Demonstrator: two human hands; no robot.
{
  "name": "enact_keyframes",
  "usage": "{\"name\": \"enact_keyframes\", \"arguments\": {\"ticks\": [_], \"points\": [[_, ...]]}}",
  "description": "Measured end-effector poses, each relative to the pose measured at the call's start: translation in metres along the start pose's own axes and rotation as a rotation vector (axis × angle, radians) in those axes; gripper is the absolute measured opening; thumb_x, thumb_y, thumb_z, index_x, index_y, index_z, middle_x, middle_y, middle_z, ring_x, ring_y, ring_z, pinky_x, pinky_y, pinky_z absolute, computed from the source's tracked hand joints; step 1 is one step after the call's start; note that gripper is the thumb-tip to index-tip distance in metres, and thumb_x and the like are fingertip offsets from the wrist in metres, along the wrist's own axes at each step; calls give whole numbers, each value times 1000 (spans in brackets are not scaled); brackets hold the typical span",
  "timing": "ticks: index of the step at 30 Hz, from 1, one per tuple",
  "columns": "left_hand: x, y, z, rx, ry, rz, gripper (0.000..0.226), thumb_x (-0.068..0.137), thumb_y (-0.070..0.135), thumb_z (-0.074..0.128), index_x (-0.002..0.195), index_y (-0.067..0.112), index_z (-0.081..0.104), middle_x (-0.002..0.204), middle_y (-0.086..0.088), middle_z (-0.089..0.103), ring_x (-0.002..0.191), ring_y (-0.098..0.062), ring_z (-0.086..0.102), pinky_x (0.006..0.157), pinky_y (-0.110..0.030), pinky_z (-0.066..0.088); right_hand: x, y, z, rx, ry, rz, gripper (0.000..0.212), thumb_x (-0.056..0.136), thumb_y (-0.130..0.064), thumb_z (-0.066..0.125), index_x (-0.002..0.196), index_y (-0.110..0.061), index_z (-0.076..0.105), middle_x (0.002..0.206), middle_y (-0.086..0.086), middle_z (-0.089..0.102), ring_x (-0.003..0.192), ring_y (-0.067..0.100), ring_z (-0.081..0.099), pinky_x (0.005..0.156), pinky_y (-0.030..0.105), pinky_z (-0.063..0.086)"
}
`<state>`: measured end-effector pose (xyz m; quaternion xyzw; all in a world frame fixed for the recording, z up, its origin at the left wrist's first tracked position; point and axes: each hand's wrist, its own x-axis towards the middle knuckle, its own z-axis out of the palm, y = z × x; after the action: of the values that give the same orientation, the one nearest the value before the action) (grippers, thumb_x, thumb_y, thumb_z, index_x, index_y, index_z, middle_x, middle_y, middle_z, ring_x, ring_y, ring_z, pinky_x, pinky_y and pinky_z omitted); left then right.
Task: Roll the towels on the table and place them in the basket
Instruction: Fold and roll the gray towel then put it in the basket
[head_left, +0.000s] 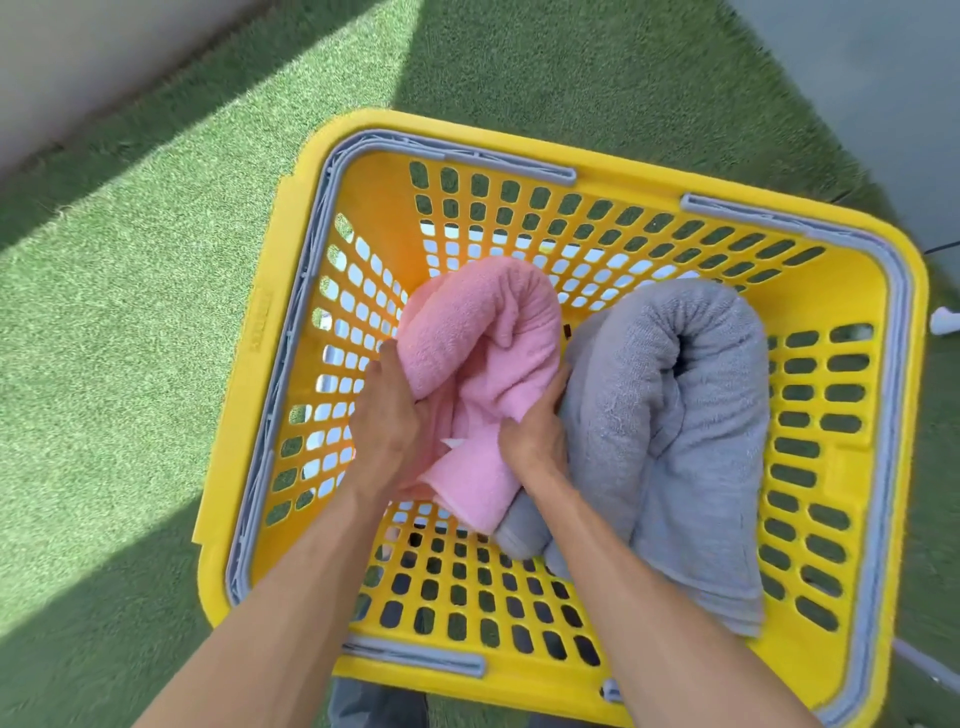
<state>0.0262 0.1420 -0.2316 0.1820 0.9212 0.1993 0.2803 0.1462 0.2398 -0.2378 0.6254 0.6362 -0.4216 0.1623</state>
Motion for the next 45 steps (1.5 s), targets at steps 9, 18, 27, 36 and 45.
{"name": "enact_keyframes", "arguments": {"ticks": [9,18,27,36,45], "points": [[-3,-6,14,151,-33,-127,75,88,42,56,142,3,22,110,-21,60,96,-43,59,67,-40,37,-25,2,21,-86,206,-484,99,86,-10,60,151,-39,-9,116,17,48,106,37,50,90,45,45],[-18,-13,34,211,-80,-178,99,81,44,67,148,6,4,109,-24,56,92,-40,59,65,-40,42,-4,-10,35,107,-11,-26,126,67,-38,83,152,-21,-9,127,24,54,118,39,53,94,40,45],[-6,-9,17,393,-43,-13,81,83,44,66,140,10,21,104,-16,56,89,-38,59,58,-39,36,-18,-1,16,4,194,-69,82,77,-38,69,141,-23,19,103,23,65,95,42,64,71,43,49],[5,-4,14,462,-133,-31,79,80,42,63,139,8,22,100,-16,59,86,-38,61,59,-38,38,-8,-3,9,-138,192,-75,115,83,-34,68,148,-27,-26,114,27,61,100,39,64,83,42,49],[-3,-20,12,419,-75,-24,76,91,37,53,144,-1,14,98,-16,63,83,-38,62,57,-36,38,-29,5,13,-376,317,-369,101,86,-17,64,151,-32,-13,131,13,39,103,31,53,73,43,49]]}}
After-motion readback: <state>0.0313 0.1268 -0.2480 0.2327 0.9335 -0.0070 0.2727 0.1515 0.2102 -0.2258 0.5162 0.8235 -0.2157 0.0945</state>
